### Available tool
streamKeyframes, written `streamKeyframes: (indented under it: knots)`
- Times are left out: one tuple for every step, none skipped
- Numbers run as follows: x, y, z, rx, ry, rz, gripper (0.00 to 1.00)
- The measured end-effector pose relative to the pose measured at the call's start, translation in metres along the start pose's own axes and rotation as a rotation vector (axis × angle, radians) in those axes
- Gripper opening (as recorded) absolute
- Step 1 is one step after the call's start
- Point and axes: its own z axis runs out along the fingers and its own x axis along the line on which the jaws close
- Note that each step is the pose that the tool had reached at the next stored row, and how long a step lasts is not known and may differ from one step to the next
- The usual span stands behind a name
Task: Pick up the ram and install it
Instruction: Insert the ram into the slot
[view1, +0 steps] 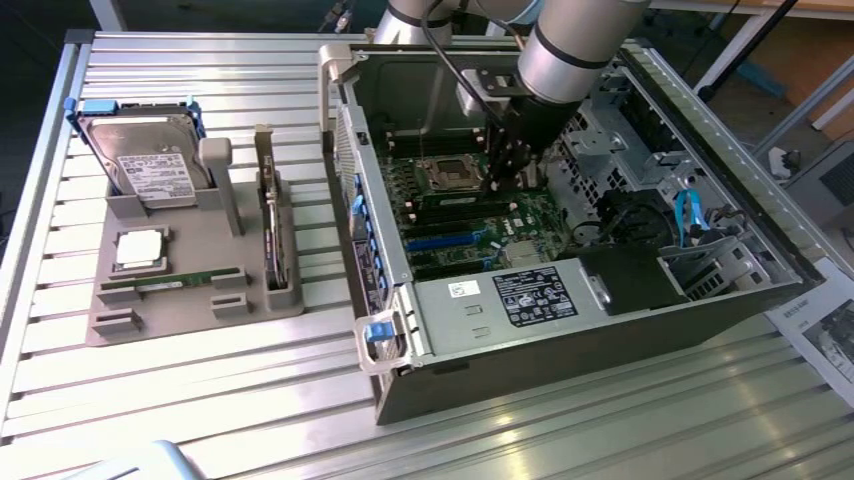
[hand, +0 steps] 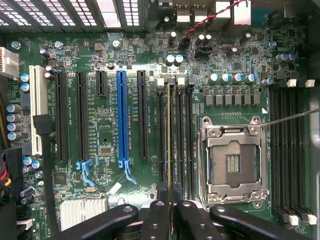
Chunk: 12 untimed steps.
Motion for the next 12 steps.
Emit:
streamKeyframes:
  knots:
    - [0.0001,0.0000,0.0006,0.0001,-0.0002,0.000,0.12]
    - [0.0003,0.0000,0.0014,0.0001,0.0000,0.000,0.12]
    - [0.0006,-0.0001,0.0019,0.0002,0.0001,0.000,0.12]
    - [0.0010,-0.0001,0.0025,0.0002,0.0000,0.000,0.12]
    - [0.0011,-0.0001,0.0027,0.0002,0.0002,0.000,0.12]
    - [0.0012,-0.0001,0.0028,0.0001,0.0003,-0.001,0.12]
    - [0.0012,-0.0001,0.0029,0.0002,0.0001,-0.002,0.12]
    - [0.0015,-0.0002,0.0030,0.0002,-0.0001,-0.002,0.12]
    - [0.0018,-0.0002,0.0030,0.0001,0.0000,-0.002,0.12]
    - [0.0024,-0.0002,0.0029,0.0001,0.0001,-0.002,0.12]
    - [0.0031,-0.0002,0.0028,0.0000,0.0001,-0.002,0.12]
    - [0.0036,-0.0002,0.0028,0.0001,0.0001,-0.002,0.12]
